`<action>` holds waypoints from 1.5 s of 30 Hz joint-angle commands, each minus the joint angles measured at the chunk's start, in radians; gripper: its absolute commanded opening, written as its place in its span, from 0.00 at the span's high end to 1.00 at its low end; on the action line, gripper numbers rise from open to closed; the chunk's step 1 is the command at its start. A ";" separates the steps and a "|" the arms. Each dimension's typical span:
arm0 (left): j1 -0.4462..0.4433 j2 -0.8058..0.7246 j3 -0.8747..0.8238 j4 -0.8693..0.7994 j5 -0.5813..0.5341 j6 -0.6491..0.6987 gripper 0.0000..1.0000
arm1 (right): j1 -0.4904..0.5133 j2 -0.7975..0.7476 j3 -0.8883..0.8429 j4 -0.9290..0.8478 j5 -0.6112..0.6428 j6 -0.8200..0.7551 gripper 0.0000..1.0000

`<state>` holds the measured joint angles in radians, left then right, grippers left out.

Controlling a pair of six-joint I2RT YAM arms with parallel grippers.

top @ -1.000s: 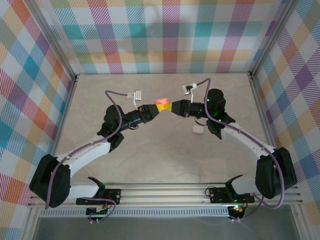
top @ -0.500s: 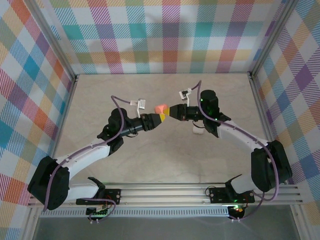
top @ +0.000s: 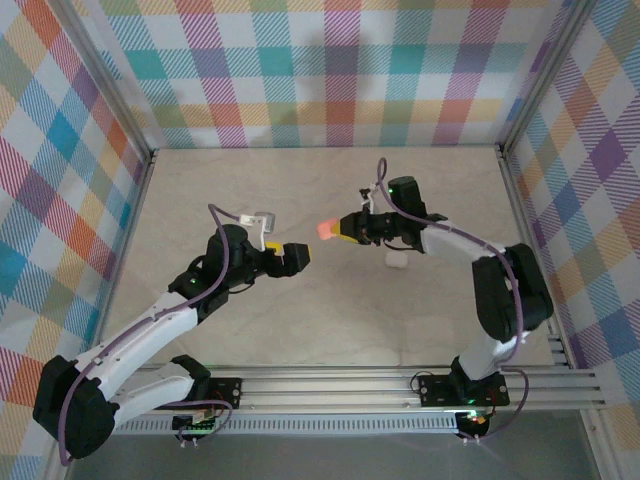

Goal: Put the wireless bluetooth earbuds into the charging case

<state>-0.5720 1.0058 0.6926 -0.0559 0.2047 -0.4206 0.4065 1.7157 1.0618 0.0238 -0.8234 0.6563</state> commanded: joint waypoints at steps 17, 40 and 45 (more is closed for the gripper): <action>0.046 -0.103 -0.129 -0.070 -0.142 0.014 0.00 | 0.104 0.382 0.250 -0.394 0.079 -0.277 0.79; 0.201 -0.124 0.105 -0.190 -0.396 0.370 0.00 | 0.074 -0.334 0.135 -0.581 0.809 -0.487 0.00; 0.257 -0.110 0.009 -0.062 -0.462 0.506 0.00 | 0.009 -0.603 -0.148 -0.276 1.084 -0.629 0.00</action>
<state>-0.3450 0.8871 0.7490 -0.1951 -0.1917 -0.0364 0.4496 1.1683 1.0439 -0.4046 0.0265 0.1429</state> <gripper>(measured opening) 0.999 0.996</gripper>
